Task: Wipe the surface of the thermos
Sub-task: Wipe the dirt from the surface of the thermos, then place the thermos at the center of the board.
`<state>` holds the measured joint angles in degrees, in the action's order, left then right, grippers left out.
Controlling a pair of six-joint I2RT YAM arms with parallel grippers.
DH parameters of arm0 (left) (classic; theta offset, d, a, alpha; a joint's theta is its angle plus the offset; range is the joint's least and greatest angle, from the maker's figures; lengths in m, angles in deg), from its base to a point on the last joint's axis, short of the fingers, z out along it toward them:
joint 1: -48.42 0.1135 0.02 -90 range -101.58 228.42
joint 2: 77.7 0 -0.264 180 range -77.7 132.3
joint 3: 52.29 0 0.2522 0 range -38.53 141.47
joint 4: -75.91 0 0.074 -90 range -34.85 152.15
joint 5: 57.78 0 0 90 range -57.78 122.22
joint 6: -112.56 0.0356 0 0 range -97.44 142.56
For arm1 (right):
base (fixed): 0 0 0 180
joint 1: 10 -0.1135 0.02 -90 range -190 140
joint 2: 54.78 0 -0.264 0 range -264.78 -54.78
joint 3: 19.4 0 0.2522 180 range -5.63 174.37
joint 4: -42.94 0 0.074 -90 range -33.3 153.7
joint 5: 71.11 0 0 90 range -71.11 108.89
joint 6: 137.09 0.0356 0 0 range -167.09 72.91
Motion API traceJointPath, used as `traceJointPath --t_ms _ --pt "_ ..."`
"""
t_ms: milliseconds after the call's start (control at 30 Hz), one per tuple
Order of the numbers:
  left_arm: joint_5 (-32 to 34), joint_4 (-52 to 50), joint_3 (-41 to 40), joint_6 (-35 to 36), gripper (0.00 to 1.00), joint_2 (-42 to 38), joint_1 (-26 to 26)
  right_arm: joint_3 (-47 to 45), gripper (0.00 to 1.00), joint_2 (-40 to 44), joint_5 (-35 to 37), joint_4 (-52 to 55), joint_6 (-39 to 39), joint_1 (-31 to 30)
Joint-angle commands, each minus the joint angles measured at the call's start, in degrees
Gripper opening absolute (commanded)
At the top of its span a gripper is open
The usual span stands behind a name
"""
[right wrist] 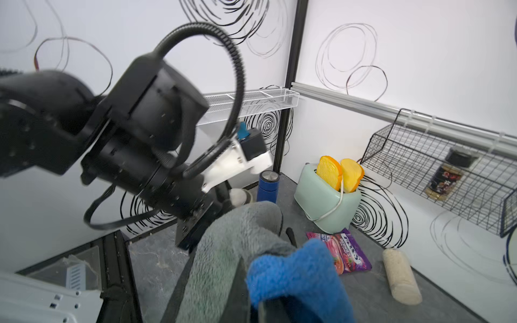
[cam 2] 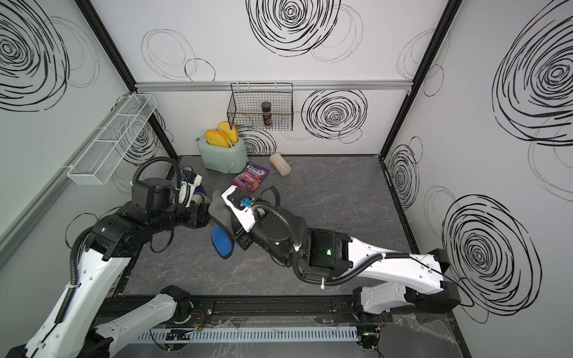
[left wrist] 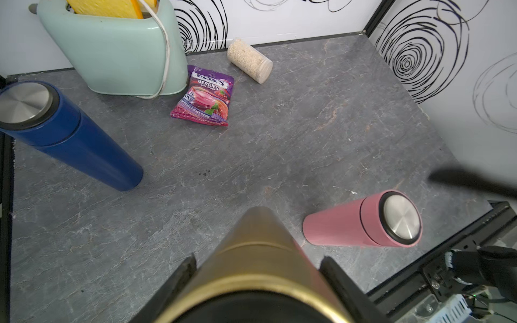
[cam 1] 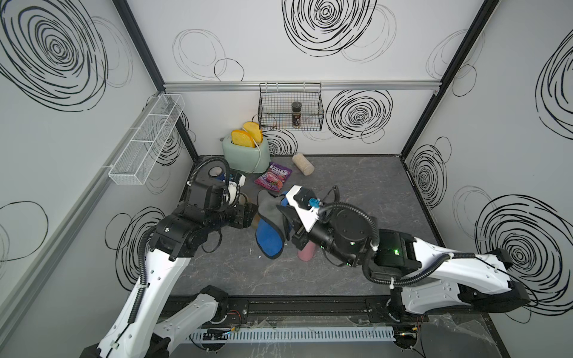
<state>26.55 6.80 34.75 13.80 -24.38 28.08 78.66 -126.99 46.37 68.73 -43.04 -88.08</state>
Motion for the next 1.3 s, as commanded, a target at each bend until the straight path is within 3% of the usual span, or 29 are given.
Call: traceJointPath --t_ms 0,267,367,600,733,1033,1100,1200,1267 --pt "5.2 9.6 -3.8 0.0 0.0 -2.5 -2.5 -2.2 0.0 2.4 -8.8 4.4 9.8 4.2" --pt "22.9 11.3 -10.0 -0.4 0.0 0.9 -14.6 -7.0 0.0 6.2 -16.7 5.2 16.7 14.5" --pt "26.4 12.7 -12.1 -1.4 0.0 2.1 -16.4 -8.7 0.0 6.7 -19.3 5.0 18.0 16.9" --pt "26.8 17.7 -17.1 -3.8 0.0 3.4 -16.0 -10.8 0.0 6.9 -21.5 4.8 19.2 18.2" --pt "22.1 21.2 -20.3 -5.0 0.0 3.6 -12.5 -11.5 0.0 7.4 -21.4 4.7 19.6 18.6" --pt "19.6 24.5 -24.4 -6.0 0.03 2.7 -8.9 -12.8 0.0 8.7 -21.2 5.0 20.4 19.1" --pt "19.1 24.6 -24.8 -6.3 0.14 2.7 -8.7 -13.2 0.0 8.9 -21.3 5.0 20.7 19.2" --pt "18.9 24.7 -25.2 -6.8 0.47 2.4 -8.4 -13.8 0.0 9.4 -21.3 4.8 21.1 19.3" --pt "18.3 25.0 -25.4 -6.6 0.58 2.1 -8.3 -14.2 0.0 9.7 -21.4 4.6 21.3 19.4"
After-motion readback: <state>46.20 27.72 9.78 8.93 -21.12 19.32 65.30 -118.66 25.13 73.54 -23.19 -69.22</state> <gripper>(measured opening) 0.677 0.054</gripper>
